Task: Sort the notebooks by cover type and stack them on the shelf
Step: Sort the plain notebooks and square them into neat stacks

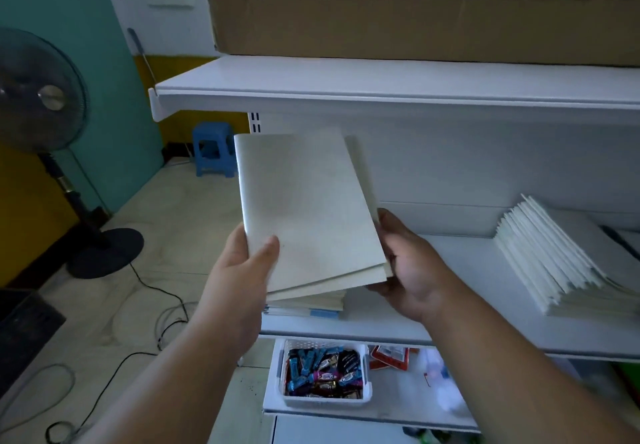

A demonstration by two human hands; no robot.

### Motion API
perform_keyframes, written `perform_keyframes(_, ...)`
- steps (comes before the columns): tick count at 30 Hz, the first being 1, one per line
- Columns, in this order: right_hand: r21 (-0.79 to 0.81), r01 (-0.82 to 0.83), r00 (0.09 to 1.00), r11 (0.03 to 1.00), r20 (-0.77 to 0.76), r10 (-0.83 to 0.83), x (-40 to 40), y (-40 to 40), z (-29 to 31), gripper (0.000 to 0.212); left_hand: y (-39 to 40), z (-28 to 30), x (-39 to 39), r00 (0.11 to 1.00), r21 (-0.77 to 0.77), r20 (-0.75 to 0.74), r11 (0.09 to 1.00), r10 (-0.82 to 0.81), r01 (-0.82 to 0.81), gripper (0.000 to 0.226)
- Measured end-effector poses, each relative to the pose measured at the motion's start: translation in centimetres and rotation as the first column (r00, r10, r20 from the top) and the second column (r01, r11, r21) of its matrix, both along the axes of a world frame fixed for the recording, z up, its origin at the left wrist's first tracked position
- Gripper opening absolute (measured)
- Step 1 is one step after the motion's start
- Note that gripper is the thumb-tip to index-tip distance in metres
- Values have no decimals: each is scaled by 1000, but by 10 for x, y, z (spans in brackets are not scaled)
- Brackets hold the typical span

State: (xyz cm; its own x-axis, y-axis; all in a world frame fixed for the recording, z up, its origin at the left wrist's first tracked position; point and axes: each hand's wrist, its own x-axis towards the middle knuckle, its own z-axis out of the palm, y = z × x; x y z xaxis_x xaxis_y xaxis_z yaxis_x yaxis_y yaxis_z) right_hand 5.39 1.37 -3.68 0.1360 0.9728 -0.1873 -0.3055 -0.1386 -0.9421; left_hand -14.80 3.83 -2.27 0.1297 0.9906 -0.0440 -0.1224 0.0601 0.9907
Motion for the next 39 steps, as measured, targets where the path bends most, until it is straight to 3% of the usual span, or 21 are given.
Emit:
perform_keyframes(3,-69,78,994,995,-65,-82,20,-12,6,47,-3,-4,22,991,36,-117,997,-69,74,22)
perform_keyframes(5,-87,184,981,979,74,-178,36,-15,14,60,-8,-11,41,981,45,-164,992,-105,114,22)
perform_keyframes(7,-51,338,908,940,281,-311,58,-15,15,69,-17,-18,66,966,22,-208,987,-152,160,23)
perform_keyframes(9,-20,434,816,901,431,-384,87,-16,12,50,-25,-25,93,946,-1,-263,980,-191,198,24)
perform_keyframes(11,-28,447,733,894,584,-348,118,-20,5,36,-26,-34,122,919,-15,-322,972,-227,235,23)
perform_keyframes(13,-89,430,643,898,728,-236,150,-22,-5,37,-23,-45,152,873,-50,-406,961,-269,273,21)
perform_keyframes(18,-224,421,418,879,908,31,222,-1,-36,37,-9,-80,232,831,-173,-460,950,-312,261,13)
perform_keyframes(21,-250,406,287,879,948,137,251,22,-56,45,5,-104,272,761,-202,-567,949,-316,243,14)
perform_keyframes(24,-313,386,264,868,939,221,270,43,-81,46,18,-120,297,670,-187,-690,962,-273,200,18)
perform_keyframes(26,-364,368,260,856,924,281,279,53,-97,34,23,-128,306,582,-194,-764,959,-280,206,20)
perform_keyframes(30,-424,345,141,837,905,400,289,61,-113,31,28,-137,319,421,-234,-848,939,-323,250,15)
perform_keyframes(32,-418,324,114,848,908,404,292,63,-115,29,28,-139,325,374,-223,-876,943,-305,247,13)
perform_keyframes(36,-353,400,10,846,925,380,290,64,-117,39,25,-141,332,275,-161,-938,968,-211,194,29)
perform_keyframes(39,-289,427,37,857,952,303,286,61,-119,44,21,-141,331,241,-129,-955,974,-173,185,31)
